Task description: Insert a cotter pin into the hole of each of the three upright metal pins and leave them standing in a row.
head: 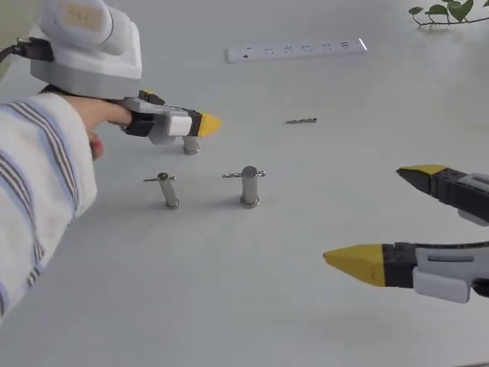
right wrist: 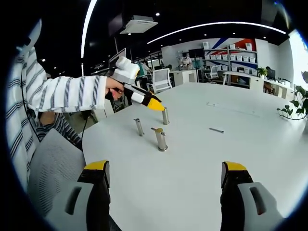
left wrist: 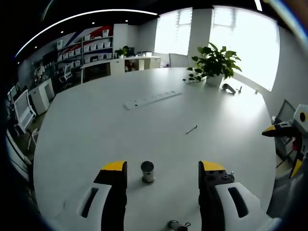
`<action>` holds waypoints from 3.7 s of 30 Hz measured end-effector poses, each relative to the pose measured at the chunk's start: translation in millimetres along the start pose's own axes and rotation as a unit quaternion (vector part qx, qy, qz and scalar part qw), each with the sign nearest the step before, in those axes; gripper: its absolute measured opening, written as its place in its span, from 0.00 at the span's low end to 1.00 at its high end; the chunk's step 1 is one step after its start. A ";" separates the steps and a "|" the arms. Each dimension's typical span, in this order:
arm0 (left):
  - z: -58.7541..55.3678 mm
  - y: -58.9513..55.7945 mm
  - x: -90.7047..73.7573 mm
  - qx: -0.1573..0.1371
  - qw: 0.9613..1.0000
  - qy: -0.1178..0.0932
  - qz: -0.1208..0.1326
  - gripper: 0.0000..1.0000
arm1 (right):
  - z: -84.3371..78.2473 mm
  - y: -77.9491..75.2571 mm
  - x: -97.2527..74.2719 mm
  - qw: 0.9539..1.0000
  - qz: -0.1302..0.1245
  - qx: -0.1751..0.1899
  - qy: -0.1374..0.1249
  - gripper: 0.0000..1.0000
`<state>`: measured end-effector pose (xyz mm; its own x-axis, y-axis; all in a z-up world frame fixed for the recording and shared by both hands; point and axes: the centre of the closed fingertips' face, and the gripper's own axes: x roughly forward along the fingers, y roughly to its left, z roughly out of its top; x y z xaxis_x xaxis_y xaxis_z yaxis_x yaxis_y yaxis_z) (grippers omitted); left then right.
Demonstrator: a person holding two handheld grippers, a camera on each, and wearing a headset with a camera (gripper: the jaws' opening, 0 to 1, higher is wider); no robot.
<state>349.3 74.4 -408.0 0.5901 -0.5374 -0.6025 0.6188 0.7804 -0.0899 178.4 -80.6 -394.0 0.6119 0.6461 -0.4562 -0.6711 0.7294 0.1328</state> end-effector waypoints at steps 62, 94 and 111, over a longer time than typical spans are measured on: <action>-33.6 38.2 36.5 -0.038 0.992 0.080 0.087 0.09 | 0.7 -8.7 -6.1 0.999 -0.001 0.028 -0.031 0.90; 38.9 -43.6 -58.4 0.076 0.995 -0.060 -0.038 0.09 | 5.8 6.6 -1.4 0.999 0.019 0.012 -0.029 0.90; 16.1 -104.1 -75.1 0.167 0.971 -0.051 -0.162 0.09 | 4.9 8.1 0.0 0.999 0.024 0.010 -0.024 0.90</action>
<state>248.9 28.4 -340.6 0.3746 -0.7790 -0.5029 0.9041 0.4272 0.0116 175.0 -73.6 -388.6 0.5989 0.6899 -0.4066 -0.6915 0.7016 0.1719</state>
